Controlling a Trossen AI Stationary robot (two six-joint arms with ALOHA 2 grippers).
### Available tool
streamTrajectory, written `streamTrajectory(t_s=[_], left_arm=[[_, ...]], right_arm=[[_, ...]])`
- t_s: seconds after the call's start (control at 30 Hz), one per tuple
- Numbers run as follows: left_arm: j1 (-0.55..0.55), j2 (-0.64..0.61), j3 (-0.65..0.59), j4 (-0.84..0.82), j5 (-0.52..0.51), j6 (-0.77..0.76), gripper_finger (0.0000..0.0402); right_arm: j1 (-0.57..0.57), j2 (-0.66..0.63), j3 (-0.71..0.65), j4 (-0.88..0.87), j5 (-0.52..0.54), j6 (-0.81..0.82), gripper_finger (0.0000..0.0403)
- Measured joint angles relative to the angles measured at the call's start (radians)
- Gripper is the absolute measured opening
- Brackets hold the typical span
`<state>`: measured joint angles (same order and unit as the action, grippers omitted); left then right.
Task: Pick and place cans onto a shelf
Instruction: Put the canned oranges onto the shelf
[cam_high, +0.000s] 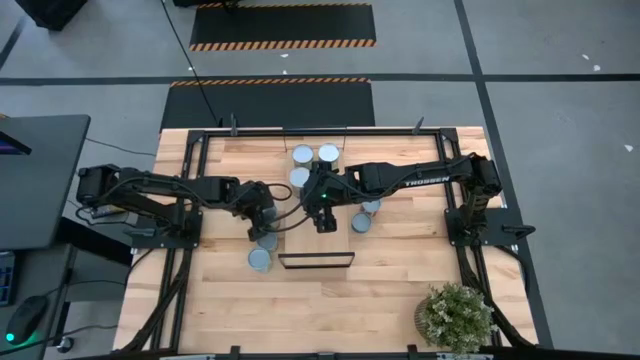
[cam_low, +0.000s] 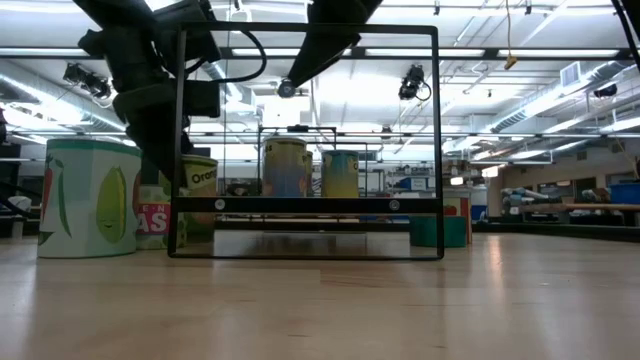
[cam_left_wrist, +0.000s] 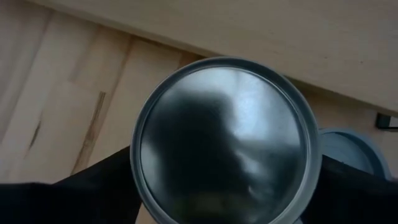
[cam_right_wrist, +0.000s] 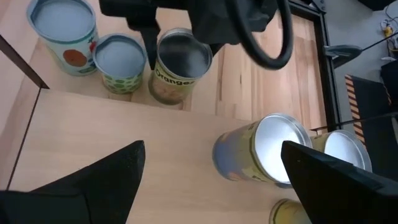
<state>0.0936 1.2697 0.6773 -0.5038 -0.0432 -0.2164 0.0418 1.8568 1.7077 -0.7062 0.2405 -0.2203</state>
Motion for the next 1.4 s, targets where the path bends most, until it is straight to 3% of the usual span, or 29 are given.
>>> streamTrajectory(t_s=[0.2,0.33,0.53,0.67,1.03,1.4], left_arm=[[0.000,-0.009,0.052,-0.093,0.004,0.001,0.0310],[-0.005,-0.009,0.159,-0.199,-0.004,0.019,0.0318],[-0.009,-0.008,0.340,-0.342,0.009,0.018,0.0317],[-0.014,0.011,0.432,-0.320,0.016,0.014,0.0317],[-0.052,0.313,0.717,-0.317,0.050,0.135,0.0317],[0.022,0.573,0.977,-0.298,0.047,0.211,0.0319]], right_arm=[[-0.005,-0.017,0.000,-0.035,0.022,0.001,0.0383],[-0.006,-0.070,0.000,-0.055,0.054,0.008,0.0376],[-0.019,-0.154,0.000,-0.097,0.022,0.038,0.0373],[-0.039,-0.190,-0.014,-0.122,-0.017,0.045,0.0373],[-0.104,-0.423,-0.293,0.029,-0.035,0.042,0.0373],[-0.185,-0.644,-0.467,0.153,-0.143,-0.007,0.0373]])
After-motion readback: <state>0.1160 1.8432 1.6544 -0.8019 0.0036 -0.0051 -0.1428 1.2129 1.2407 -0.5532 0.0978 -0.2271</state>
